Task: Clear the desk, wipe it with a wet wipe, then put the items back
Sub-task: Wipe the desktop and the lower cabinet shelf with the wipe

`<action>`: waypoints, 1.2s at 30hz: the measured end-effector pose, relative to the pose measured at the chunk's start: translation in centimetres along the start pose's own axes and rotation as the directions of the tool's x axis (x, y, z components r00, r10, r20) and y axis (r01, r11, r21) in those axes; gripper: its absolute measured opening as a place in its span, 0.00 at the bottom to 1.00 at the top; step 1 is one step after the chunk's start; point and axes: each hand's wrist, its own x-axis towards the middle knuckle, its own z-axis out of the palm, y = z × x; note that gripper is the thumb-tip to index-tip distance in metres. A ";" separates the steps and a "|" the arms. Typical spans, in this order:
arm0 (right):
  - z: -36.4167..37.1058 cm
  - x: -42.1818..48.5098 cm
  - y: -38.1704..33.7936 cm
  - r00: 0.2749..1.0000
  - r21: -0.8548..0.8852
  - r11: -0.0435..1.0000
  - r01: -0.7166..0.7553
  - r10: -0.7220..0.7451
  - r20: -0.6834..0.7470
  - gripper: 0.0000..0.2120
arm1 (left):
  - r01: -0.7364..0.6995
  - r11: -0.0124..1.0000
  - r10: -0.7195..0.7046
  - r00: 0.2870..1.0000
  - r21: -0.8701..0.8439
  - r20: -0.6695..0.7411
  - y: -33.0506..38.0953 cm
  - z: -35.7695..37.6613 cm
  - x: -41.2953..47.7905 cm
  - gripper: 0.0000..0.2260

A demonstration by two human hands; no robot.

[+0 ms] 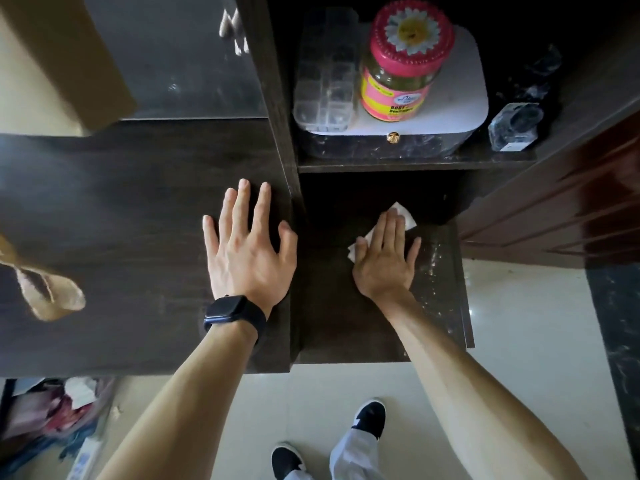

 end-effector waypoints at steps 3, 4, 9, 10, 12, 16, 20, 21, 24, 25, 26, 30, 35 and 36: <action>-0.8 4.7 -2.4 1.000 -0.018 1.000 0.006 -0.007 -0.030 0.31 | -0.006 1.000 0.006 1.000 0.006 -0.016 -0.2 0.2 0.1 0.27; -1.1 6.1 -3.1 1.000 -0.024 1.000 0.003 -0.004 -0.020 0.31 | -0.007 1.000 0.008 1.000 0.007 -0.022 -0.2 0.3 0.1 0.27; -1.2 6.6 -4.1 1.000 -0.031 0.999 -0.013 0.013 0.017 0.31 | -0.001 1.000 0.001 1.000 -0.003 -0.027 -0.1 0.3 -0.1 0.27; -0.7 5.0 -3.5 1.000 -0.030 0.999 0.019 -0.018 0.018 0.31 | -0.003 1.000 0.003 1.000 -0.001 -0.025 -0.1 0.2 -0.1 0.26; 0.8 0.2 -2.4 0.993 -0.037 0.993 0.114 -0.114 0.019 0.31 | -0.001 1.000 0.001 1.000 -0.001 -0.023 0.0 0.2 -0.1 0.26; 3.3 -6.9 -1.2 0.942 -0.106 0.936 0.335 -0.331 0.055 0.30 | 0.007 1.000 -0.007 1.000 0.005 -0.020 0.1 0.0 -0.1 0.26; 1.5 -0.5 -3.7 0.896 -0.132 0.887 0.443 -0.432 0.103 0.29 | 0.011 1.000 -0.011 1.000 0.006 -0.025 -0.1 0.2 0.0 0.26; 0.5 1.4 -4.5 0.893 -0.155 0.881 0.447 -0.431 0.129 0.29 | 0.012 1.000 -0.011 1.000 0.007 -0.027 -0.1 0.3 0.0 0.26; -0.9 4.3 -5.2 0.910 -0.198 0.892 0.406 -0.376 0.175 0.30 | 0.008 1.000 -0.008 1.000 0.012 -0.028 -0.2 0.2 -0.1 0.27; -1.0 4.2 -4.6 0.931 -0.183 0.917 0.356 -0.331 0.154 0.29 | 0.007 1.000 -0.007 1.000 0.013 -0.023 -0.2 0.1 0.0 0.27; -1.1 3.8 -3.5 0.954 -0.152 0.944 0.292 -0.275 0.121 0.29 | 0.008 1.000 -0.008 1.000 0.014 -0.015 -0.2 0.0 0.0 0.27; -0.8 -0.2 1.5 0.994 -0.048 0.995 0.090 -0.087 0.063 0.31 | 0.003 1.000 -0.003 1.000 0.023 0.014 0.1 -0.4 0.0 0.27; 0.0 -6.5 5.6 0.993 0.013 0.995 -0.101 0.100 0.064 0.32 | -0.002 0.998 -0.001 0.998 0.064 0.056 0.1 -0.6 -0.1 0.31; 0.2 -7.4 5.8 0.990 0.011 0.993 -0.113 0.112 0.080 0.32 | -0.009 0.997 0.004 0.998 0.073 0.066 0.2 -0.7 -0.1 0.32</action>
